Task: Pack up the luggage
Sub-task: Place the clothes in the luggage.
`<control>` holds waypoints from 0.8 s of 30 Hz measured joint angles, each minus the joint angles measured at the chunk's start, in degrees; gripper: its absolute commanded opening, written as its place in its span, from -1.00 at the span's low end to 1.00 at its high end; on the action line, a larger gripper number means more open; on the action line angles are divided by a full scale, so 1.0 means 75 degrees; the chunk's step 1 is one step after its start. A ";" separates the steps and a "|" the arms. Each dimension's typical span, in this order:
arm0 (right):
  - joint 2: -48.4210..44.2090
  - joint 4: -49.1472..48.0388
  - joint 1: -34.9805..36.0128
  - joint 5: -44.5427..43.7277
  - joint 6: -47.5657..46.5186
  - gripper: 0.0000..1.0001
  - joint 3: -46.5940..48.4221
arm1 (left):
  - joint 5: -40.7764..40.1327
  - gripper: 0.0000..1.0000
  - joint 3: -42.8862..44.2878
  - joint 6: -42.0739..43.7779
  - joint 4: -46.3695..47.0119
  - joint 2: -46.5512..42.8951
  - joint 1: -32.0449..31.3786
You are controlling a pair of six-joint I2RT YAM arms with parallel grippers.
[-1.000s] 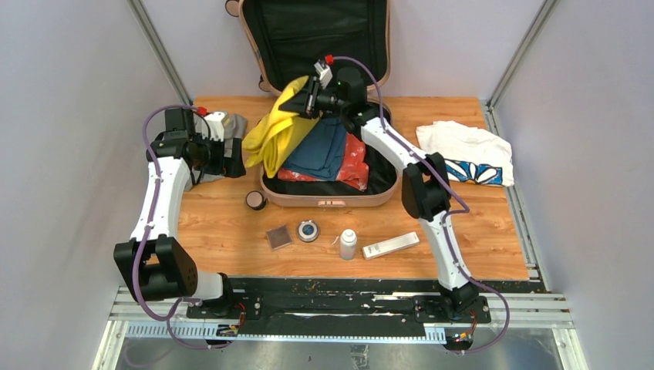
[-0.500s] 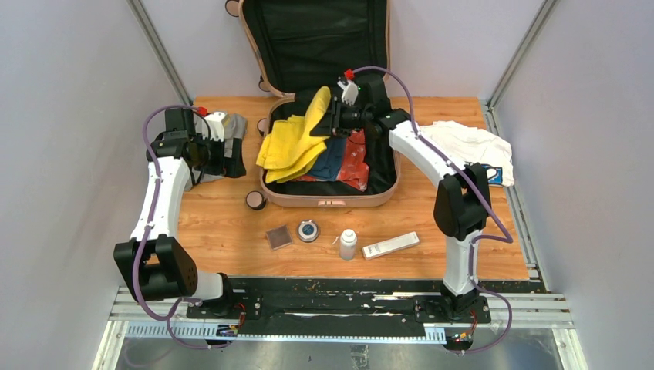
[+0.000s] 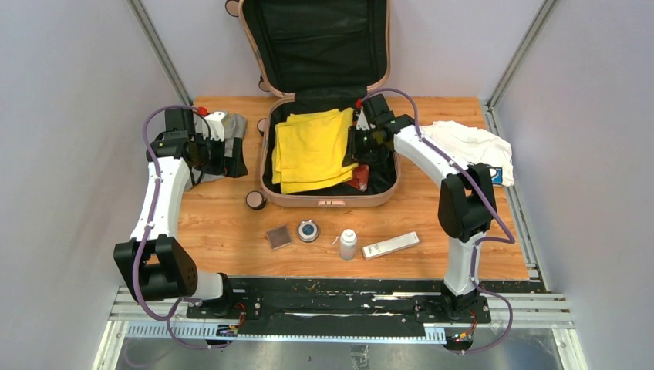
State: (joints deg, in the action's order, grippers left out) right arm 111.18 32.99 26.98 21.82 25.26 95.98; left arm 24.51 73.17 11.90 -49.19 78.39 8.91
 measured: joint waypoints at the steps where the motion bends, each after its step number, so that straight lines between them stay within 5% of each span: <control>1: 0.0003 0.0149 0.0000 -0.0187 -0.0082 -0.10 0.0012 | 0.0012 1.00 0.0000 -0.0003 0.0003 0.0000 0.0000; 5: 0.0023 0.0941 -0.0003 -0.0778 -0.0414 0.26 0.0254 | 0.0055 1.00 0.0000 -0.0015 0.0000 0.0000 0.0000; 8: 0.0041 0.1684 -0.0003 -0.1195 -0.0781 0.32 0.0880 | 0.0052 1.00 0.0000 -0.0012 0.0000 0.0000 0.0000; 17: -0.0137 0.1437 -0.0003 -0.0959 -0.0720 -0.55 0.2084 | 0.0050 1.00 0.0047 -0.0012 -0.0015 -0.0003 0.0000; 24: 0.1690 0.0189 -0.0134 0.0300 0.0178 -0.68 0.3570 | -0.0009 1.00 0.0108 0.0000 -0.0015 -0.0003 0.0000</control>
State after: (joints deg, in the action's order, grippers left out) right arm 123.85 34.41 25.98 24.08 26.59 122.76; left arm 24.45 73.97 11.90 -49.30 78.37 8.91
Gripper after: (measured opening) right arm 0.176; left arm 0.999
